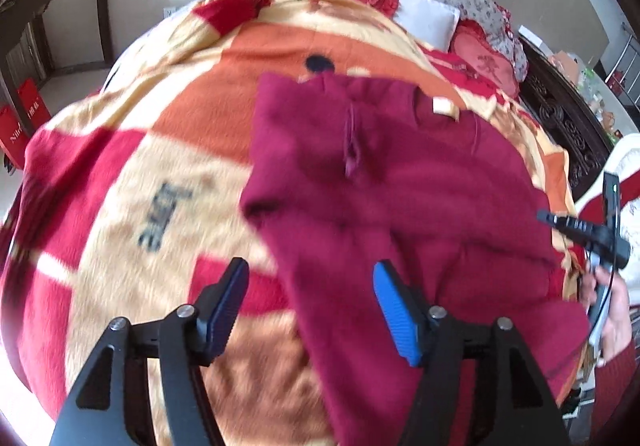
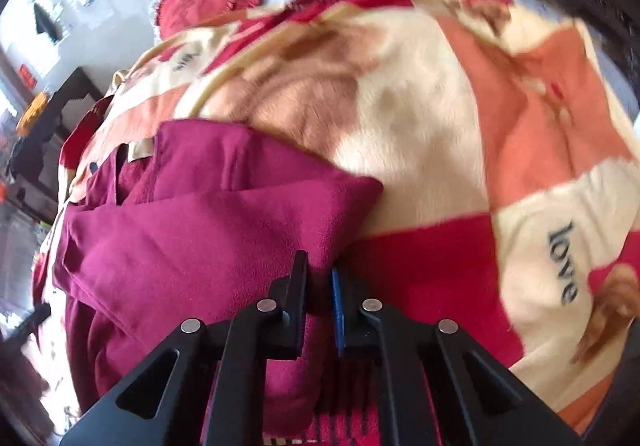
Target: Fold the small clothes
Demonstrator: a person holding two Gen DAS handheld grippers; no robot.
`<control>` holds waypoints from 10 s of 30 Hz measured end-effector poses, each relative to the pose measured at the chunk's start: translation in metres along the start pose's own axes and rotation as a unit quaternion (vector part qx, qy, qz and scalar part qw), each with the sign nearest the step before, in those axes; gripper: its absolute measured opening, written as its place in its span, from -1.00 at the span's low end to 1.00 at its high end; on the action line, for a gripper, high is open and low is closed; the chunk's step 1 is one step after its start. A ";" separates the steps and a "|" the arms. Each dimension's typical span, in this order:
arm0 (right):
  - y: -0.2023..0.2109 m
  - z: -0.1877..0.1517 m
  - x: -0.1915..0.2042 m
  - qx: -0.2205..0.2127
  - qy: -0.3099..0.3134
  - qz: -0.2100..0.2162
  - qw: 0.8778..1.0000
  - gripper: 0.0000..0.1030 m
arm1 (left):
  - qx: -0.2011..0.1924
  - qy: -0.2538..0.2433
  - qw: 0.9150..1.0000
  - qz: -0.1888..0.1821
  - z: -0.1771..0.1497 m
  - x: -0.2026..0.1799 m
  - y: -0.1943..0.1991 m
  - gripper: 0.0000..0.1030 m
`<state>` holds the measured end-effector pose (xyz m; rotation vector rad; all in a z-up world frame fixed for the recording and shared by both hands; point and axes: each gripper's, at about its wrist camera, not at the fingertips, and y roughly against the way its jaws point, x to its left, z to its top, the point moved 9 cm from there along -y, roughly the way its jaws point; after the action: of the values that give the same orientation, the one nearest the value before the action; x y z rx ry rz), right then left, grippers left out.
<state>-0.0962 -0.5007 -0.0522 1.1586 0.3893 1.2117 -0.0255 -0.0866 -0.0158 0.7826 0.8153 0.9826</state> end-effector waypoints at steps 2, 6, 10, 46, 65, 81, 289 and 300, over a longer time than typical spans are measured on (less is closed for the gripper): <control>0.012 -0.004 -0.002 -0.004 -0.015 0.017 1.000 -1.00 | 0.013 -0.002 1.000 -0.004 -0.016 0.003 0.006 0.34; 0.064 -0.019 -0.001 -0.025 -0.025 0.088 0.996 -0.61 | 0.033 -0.001 0.999 -0.015 -0.051 0.008 0.020 0.44; 0.116 -0.053 -0.002 -0.022 -0.002 0.110 0.994 -0.48 | 0.050 -0.009 0.998 -0.027 -0.085 0.004 0.039 0.44; 0.187 -0.204 0.059 -0.017 0.124 0.220 0.967 -1.00 | 0.056 -0.044 0.995 -0.070 -0.172 -0.022 0.108 -0.89; 0.142 -0.299 0.047 0.091 0.059 0.232 0.966 -0.63 | 0.087 -0.003 0.996 -0.027 -0.211 0.018 0.073 -0.28; 0.188 -0.224 0.083 -0.002 0.079 0.312 0.947 -1.00 | 0.028 -0.040 0.994 -0.093 -0.130 -0.015 0.122 -0.86; -0.048 0.024 0.288 0.000 0.211 0.160 0.964 -0.79 | 0.025 -0.089 0.988 -0.123 -0.003 0.015 -0.025 -0.80; -0.105 0.021 0.338 0.041 0.217 0.155 0.963 -0.79 | 0.021 -0.041 0.991 -0.122 -0.012 0.032 -0.024 -0.83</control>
<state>0.1000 -0.2068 -0.0238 1.0422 0.6071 1.7478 -0.0158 -0.0629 -0.0491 0.7350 0.8417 0.7123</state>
